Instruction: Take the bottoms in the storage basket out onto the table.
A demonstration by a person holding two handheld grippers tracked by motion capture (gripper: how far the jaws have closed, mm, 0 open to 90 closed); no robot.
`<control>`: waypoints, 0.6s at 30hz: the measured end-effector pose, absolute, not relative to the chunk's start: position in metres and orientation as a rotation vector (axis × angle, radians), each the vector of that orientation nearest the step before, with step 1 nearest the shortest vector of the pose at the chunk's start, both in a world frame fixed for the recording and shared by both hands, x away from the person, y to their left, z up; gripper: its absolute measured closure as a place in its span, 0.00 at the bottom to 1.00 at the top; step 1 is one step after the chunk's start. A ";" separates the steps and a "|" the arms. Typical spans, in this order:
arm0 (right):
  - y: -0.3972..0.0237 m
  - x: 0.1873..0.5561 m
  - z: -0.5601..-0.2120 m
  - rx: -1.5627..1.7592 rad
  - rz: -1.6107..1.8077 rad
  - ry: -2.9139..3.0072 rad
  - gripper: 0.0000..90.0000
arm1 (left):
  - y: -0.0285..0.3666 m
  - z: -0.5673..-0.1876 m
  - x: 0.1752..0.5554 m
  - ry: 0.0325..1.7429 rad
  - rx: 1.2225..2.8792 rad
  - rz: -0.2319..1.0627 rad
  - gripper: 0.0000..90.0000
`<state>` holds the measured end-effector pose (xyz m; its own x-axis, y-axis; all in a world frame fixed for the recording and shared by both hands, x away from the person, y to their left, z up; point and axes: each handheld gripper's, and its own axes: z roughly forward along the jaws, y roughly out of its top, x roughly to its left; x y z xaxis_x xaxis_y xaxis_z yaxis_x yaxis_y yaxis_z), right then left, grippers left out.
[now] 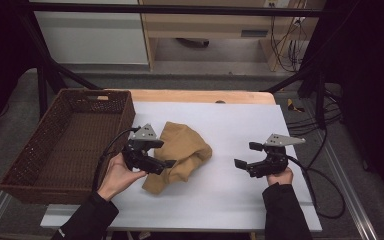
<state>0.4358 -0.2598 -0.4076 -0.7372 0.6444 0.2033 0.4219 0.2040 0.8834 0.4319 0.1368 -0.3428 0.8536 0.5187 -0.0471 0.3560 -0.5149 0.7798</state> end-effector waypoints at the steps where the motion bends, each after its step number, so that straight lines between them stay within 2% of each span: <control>1: -0.260 0.436 -0.408 1.022 1.553 2.265 0.04 | 0.138 -0.341 0.432 0.635 2.158 0.243 0.15; 3: -0.260 0.436 -0.407 1.022 1.554 2.266 0.04 | 0.139 -0.337 0.432 0.648 2.152 0.233 0.08; 7: -0.260 0.436 -0.407 1.021 1.555 2.264 0.04 | 0.140 -0.331 0.431 0.664 2.167 0.250 0.03; 18: -0.260 0.436 -0.407 1.021 1.554 2.263 0.04 | 0.154 -0.319 0.426 0.658 2.176 0.278 0.03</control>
